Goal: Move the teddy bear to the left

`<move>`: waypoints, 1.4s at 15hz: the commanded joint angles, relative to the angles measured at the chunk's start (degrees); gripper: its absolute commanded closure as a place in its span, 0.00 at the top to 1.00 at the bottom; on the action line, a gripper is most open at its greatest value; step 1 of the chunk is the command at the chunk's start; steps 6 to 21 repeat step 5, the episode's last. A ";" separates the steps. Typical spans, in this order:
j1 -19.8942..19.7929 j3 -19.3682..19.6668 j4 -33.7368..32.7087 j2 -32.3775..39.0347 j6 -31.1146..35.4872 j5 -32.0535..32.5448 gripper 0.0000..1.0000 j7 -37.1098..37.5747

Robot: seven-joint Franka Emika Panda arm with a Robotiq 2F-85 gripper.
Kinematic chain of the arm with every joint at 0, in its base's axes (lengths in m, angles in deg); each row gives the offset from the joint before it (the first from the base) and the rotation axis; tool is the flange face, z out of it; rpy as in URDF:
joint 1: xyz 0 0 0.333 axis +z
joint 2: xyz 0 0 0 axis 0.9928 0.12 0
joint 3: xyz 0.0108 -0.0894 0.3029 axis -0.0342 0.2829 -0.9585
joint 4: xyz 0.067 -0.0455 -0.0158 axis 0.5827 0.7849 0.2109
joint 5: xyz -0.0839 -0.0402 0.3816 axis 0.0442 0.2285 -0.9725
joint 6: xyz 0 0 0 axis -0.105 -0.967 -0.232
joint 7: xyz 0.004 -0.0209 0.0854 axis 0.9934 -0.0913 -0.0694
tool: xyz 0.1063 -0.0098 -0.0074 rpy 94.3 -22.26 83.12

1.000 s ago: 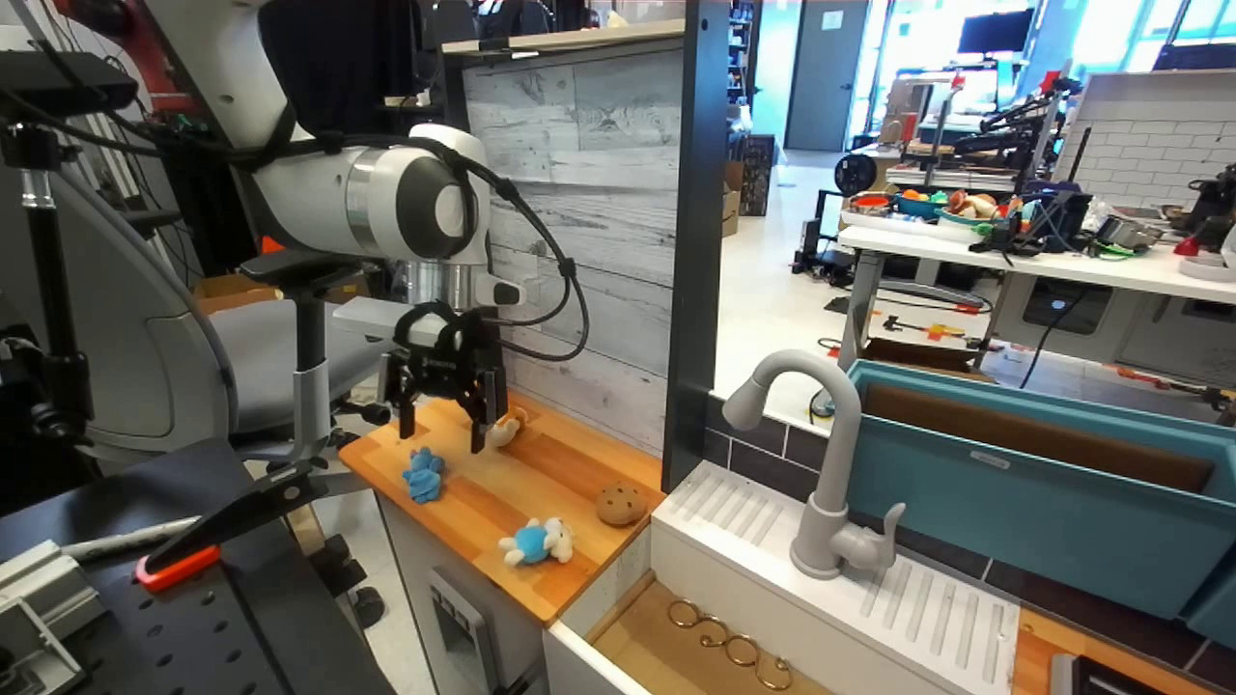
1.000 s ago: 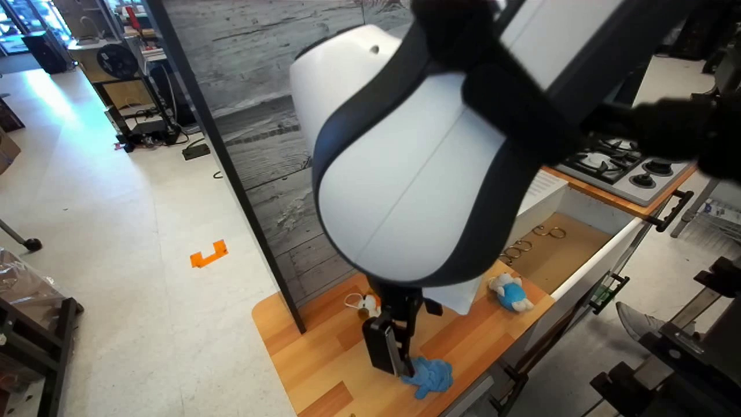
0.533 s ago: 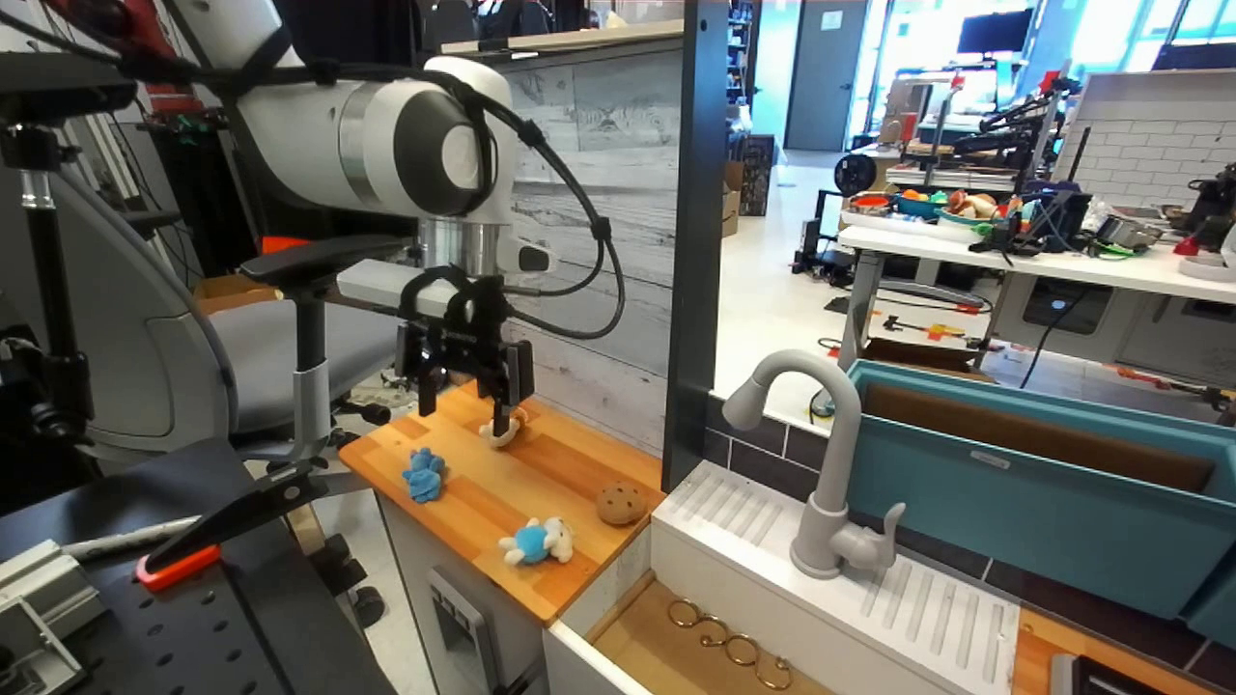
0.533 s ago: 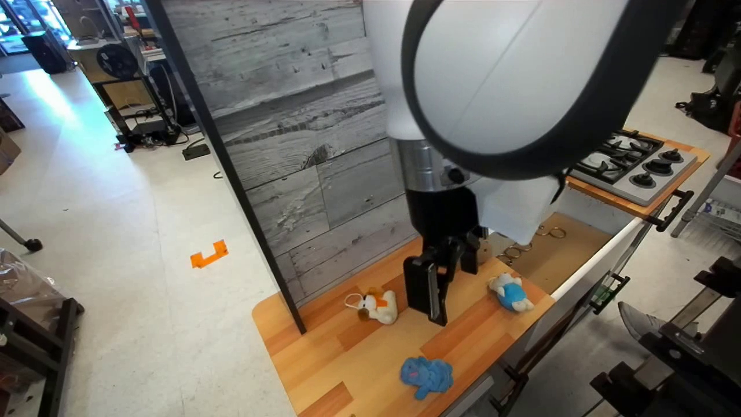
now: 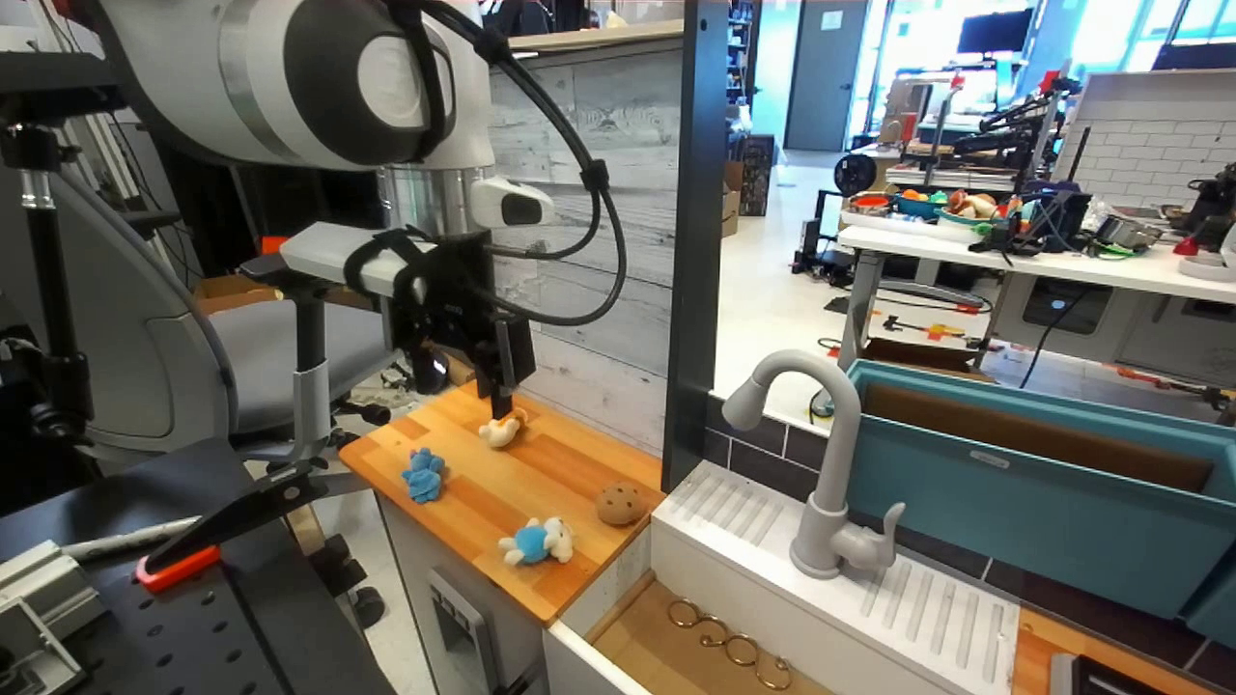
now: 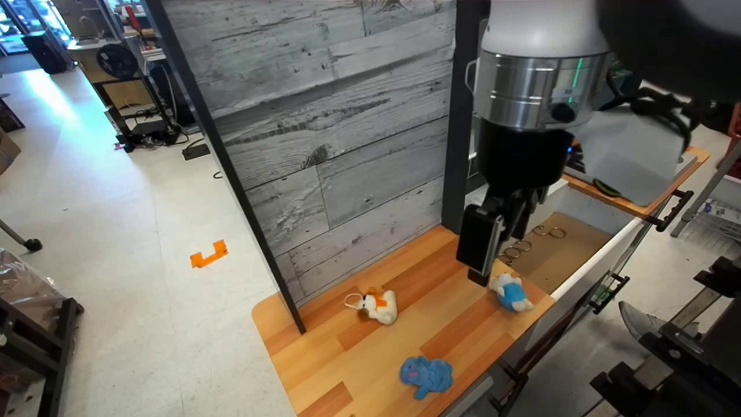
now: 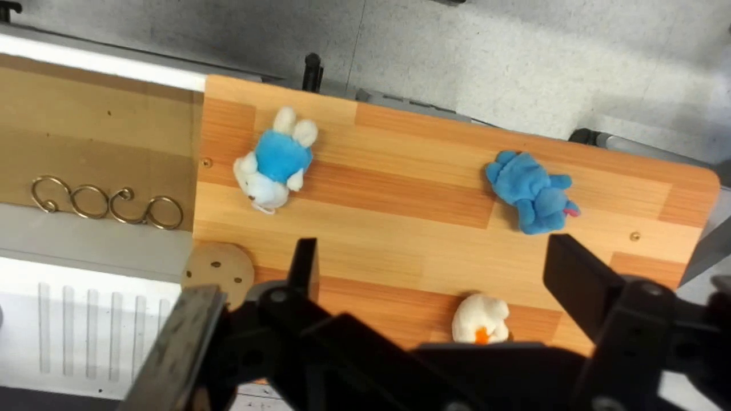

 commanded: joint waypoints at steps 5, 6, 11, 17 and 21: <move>-2.07 -1.65 3.48 -1.82 -9.05 -7.02 1.00 -1.20; -2.07 -1.65 3.48 -1.82 -9.05 -7.02 1.00 -1.20; -2.07 -1.65 3.48 -1.82 -9.05 -7.02 1.00 -1.20; -2.07 -1.65 3.48 -1.82 -9.05 -7.02 1.00 -1.20; -2.07 -1.65 3.48 -1.82 -9.05 -7.02 1.00 -1.20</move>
